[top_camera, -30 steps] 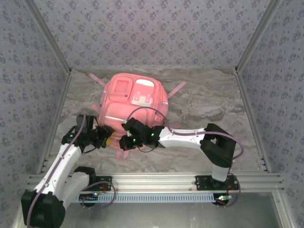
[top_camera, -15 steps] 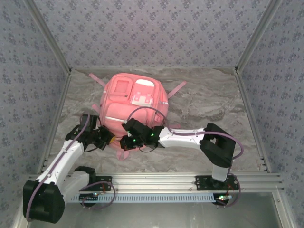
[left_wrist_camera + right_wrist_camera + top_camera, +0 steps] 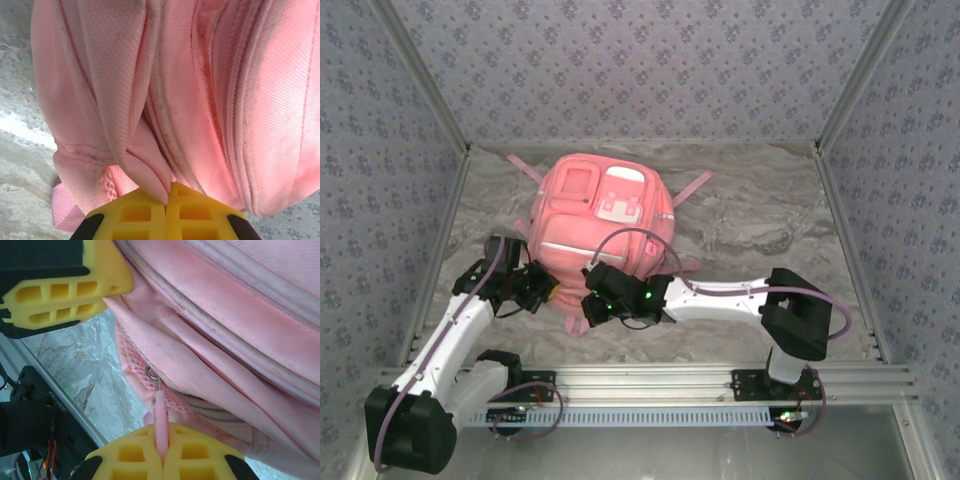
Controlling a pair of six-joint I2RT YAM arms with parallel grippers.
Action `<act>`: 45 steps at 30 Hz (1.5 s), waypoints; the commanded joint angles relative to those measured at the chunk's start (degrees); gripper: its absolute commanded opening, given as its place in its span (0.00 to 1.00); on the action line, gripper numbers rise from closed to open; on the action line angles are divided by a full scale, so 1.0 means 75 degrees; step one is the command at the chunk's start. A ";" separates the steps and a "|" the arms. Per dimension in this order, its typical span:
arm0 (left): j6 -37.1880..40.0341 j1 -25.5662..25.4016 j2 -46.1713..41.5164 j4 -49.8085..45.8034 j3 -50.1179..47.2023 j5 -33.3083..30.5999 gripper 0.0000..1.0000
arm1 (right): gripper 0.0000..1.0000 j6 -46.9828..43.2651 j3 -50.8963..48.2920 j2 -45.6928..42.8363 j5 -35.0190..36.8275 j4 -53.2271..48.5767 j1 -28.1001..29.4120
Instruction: Pack books, pencil case, and school supplies into a backpack
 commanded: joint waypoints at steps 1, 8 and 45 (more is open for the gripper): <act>0.0058 0.0105 -0.0224 0.0044 0.0460 -0.0238 0.00 | 0.00 -0.0152 -0.0264 -0.0404 0.0570 -0.0431 0.0038; 0.0059 0.0193 -0.0406 -0.0411 0.0796 -0.0236 0.00 | 0.00 -0.0223 -0.0603 -0.0838 0.1031 -0.0659 0.0054; 0.0465 0.0397 -0.0794 -0.0993 0.0983 -0.0312 0.00 | 0.00 -0.0496 -0.2608 -0.1940 0.1016 -0.0118 -0.1920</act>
